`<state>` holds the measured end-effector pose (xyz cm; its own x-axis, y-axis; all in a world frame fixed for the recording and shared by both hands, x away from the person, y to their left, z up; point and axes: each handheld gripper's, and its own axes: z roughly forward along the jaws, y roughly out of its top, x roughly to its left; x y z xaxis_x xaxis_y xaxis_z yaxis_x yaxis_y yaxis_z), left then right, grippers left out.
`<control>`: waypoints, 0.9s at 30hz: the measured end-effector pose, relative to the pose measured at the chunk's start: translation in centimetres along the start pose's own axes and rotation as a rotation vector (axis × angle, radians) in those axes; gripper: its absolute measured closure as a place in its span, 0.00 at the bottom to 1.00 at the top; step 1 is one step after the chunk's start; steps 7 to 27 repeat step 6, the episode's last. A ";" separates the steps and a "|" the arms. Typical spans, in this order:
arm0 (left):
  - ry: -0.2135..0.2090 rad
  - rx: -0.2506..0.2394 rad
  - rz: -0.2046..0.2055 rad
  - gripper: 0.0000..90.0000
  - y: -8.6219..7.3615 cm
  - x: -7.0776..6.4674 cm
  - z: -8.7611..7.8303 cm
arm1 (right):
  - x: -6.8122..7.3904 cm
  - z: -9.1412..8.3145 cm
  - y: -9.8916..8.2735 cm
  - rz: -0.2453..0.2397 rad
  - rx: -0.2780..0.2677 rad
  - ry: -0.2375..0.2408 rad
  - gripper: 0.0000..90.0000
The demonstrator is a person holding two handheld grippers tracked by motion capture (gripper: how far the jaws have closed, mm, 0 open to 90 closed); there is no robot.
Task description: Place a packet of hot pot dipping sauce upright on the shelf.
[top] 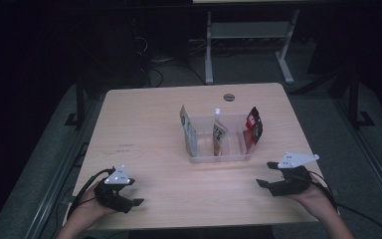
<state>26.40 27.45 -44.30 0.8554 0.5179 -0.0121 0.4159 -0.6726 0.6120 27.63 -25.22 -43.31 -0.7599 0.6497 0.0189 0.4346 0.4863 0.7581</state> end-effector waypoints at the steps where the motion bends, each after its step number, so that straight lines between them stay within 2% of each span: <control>1: 0.001 -0.002 0.003 0.25 0.0 0.0 0.0 | -0.1 0.0 0.0 0.001 0.000 0.001 0.28; 5: 0.005 0.007 0.017 0.23 0.0 0.0 0.3 | -0.1 0.1 -0.1 0.004 0.001 0.003 0.27; 27: 0.007 0.006 0.011 0.22 0.0 0.0 0.4 | -0.2 0.1 -0.1 0.004 0.004 0.002 0.26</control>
